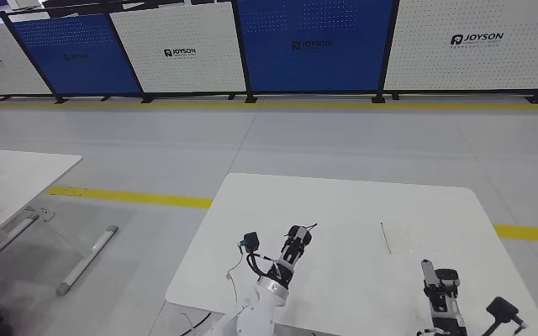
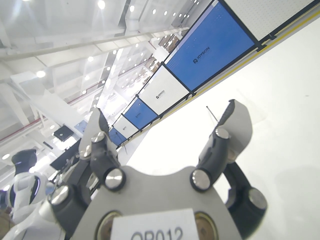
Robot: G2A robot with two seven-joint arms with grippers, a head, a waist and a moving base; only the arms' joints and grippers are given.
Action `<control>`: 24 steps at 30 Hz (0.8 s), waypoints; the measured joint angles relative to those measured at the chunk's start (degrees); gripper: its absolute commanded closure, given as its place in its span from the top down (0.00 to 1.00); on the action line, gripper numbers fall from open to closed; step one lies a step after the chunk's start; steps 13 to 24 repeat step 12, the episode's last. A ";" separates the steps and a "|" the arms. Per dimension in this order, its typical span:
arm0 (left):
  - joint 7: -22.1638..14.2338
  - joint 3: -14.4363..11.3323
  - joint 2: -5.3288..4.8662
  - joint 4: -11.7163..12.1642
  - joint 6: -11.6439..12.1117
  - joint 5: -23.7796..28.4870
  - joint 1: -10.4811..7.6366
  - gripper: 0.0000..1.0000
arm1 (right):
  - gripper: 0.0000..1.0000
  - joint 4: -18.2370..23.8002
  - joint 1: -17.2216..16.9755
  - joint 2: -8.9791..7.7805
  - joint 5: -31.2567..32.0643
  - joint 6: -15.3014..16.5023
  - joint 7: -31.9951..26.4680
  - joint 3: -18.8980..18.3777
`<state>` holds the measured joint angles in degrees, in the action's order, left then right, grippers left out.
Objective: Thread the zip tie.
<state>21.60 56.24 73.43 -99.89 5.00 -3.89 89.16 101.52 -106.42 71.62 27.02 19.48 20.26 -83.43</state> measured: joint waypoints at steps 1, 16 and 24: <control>0.82 0.01 0.17 0.51 -0.14 0.37 -0.47 0.00 | 1.00 -0.20 0.16 -0.02 -1.45 0.00 0.15 -0.81; 7.00 0.76 1.58 4.95 -0.35 2.65 -3.22 0.00 | 1.00 -1.96 2.19 -0.01 -8.51 -0.85 -2.86 -5.90; 7.00 0.76 1.58 4.95 -0.35 2.65 -3.22 0.00 | 1.00 -1.96 2.19 -0.01 -8.51 -0.85 -2.86 -5.90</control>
